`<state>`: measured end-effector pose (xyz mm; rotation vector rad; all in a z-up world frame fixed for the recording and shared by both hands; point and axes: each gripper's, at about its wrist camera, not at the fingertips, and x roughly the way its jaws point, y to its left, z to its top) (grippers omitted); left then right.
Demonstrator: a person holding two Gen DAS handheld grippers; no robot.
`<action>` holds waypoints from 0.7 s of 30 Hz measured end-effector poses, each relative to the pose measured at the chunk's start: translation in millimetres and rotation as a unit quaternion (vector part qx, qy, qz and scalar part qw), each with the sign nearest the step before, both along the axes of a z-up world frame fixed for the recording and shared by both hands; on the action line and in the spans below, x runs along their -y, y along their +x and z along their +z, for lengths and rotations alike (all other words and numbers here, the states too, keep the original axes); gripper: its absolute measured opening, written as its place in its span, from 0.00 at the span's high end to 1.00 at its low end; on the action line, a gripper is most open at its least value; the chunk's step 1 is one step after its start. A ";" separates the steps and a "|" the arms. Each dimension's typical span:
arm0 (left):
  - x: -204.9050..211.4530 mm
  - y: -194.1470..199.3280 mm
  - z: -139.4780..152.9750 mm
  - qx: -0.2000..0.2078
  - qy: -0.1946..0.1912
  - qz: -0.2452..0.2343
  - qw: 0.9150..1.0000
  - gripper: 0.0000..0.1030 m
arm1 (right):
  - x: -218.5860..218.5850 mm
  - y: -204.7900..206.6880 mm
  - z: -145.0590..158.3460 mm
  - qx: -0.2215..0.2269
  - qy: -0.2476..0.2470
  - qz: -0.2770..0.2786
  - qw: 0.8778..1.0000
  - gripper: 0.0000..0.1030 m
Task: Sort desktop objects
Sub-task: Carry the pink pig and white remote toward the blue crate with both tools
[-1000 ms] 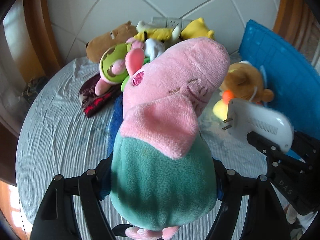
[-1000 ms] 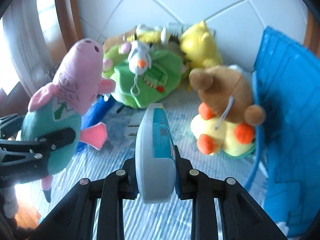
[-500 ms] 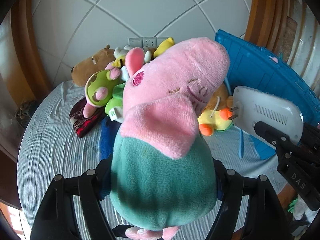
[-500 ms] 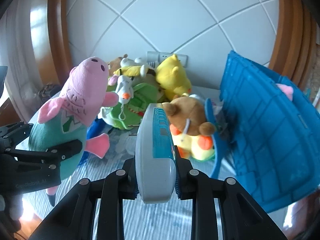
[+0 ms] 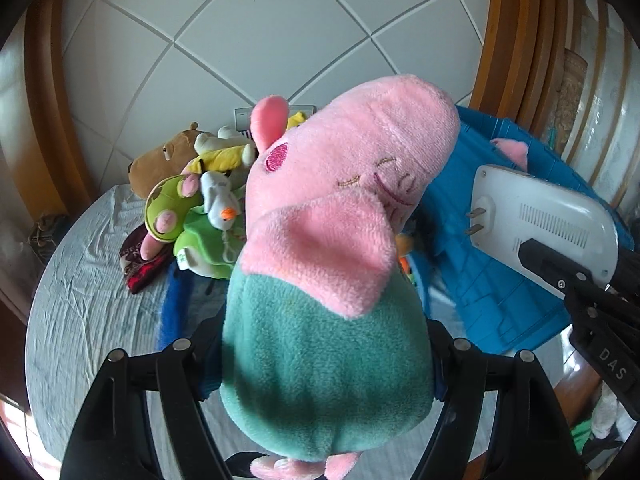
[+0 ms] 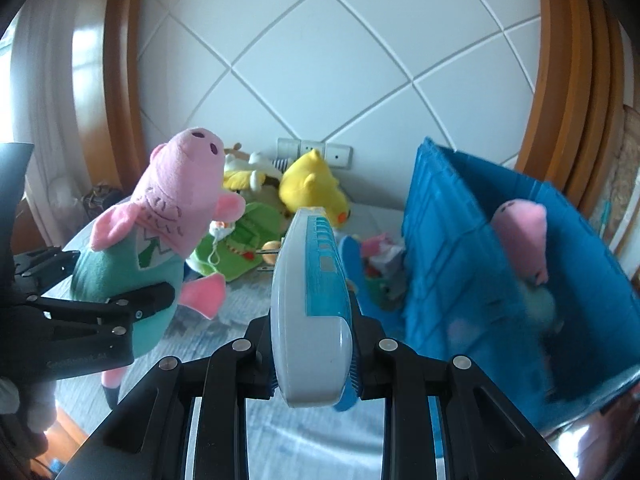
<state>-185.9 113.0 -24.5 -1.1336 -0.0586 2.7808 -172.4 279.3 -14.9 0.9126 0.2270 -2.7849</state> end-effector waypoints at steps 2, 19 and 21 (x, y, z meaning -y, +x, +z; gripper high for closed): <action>-19.9 1.7 11.4 -0.006 0.002 0.004 1.000 0.27 | -19.4 3.2 9.9 -0.011 0.001 0.008 1.000 0.75; -198.3 -49.4 102.8 -0.049 0.016 -0.115 0.992 0.27 | -171.6 5.0 79.0 -0.060 0.005 -0.088 0.994 0.75; -224.8 -59.5 110.4 -0.050 0.024 -0.128 0.990 0.27 | -189.8 1.3 81.7 -0.058 0.015 -0.108 0.992 0.75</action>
